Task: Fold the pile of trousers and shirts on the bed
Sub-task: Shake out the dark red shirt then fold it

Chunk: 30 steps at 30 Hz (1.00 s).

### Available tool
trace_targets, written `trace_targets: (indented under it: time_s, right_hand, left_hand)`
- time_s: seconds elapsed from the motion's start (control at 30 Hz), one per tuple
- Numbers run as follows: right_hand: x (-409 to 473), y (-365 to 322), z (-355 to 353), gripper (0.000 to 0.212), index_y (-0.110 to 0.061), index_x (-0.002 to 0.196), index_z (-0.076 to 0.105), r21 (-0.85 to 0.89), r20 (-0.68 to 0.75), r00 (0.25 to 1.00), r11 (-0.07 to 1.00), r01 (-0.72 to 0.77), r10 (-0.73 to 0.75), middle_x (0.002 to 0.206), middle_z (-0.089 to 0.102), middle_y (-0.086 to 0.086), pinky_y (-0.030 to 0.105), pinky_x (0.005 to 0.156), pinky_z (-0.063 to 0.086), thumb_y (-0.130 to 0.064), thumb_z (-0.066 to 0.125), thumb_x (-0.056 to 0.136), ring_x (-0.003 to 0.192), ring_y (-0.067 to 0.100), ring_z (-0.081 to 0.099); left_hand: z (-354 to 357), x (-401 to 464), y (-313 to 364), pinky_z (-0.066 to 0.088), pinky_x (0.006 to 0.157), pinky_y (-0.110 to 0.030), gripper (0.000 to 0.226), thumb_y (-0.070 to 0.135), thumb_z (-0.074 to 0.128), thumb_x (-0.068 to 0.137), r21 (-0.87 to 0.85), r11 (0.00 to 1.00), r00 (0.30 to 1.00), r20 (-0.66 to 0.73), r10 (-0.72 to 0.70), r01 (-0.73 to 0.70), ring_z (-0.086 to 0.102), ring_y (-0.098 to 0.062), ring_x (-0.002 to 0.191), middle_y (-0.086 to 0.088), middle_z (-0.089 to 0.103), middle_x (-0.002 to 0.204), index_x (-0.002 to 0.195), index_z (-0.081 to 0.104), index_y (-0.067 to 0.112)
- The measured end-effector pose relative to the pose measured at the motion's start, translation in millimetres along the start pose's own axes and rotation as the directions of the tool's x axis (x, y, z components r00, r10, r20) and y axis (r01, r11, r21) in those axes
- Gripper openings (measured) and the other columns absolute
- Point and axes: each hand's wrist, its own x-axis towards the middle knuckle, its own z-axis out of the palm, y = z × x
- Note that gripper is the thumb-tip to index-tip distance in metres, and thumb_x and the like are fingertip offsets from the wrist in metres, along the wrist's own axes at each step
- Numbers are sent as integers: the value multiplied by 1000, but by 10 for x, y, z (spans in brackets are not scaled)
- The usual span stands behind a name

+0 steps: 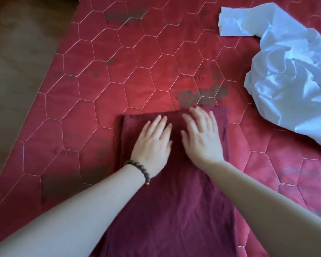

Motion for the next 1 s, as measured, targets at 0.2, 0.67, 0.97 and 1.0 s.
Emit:
trace_targets:
  time_s: [0.2,0.67,0.97,1.0]
  right_hand:
    - [-110,25,261,59,-17,152,24,-124,331,943,991,53,-10,160,21,0,46,121,3,-41,25,98,148,15,11]
    - [-465,134,-218,62,-4,150,26,-216,133,892,891,-399,431,161,12,10,55,118,3,-41,28,101,149,22,4]
    - [-1178,-411,86,63,-18,153,19,-142,294,928,971,-195,229,161,13,-3,44,121,5,-47,26,98,149,12,5]
    - [-1222,-318,51,65,-18,153,20,-170,288,926,965,-200,243,160,15,-3,45,121,5,-50,24,97,149,13,8]
  left_hand:
    - [266,-87,-71,8,117,-57,66,60,26,91,183,970,981,85,-177,159,8,-29,149,5,16,161,152,21,37]
    - [-34,-450,-333,1,119,-54,66,55,19,95,133,926,934,-6,-357,355,-2,-27,150,-7,6,163,155,10,27]
    - [246,-1042,136,2,119,-51,63,54,24,97,150,966,965,128,-229,210,-2,-22,150,4,3,163,154,8,35]
    - [221,-1073,55,3,120,-50,65,57,25,95,141,962,961,119,-251,234,-1,-22,150,4,3,163,154,8,35]
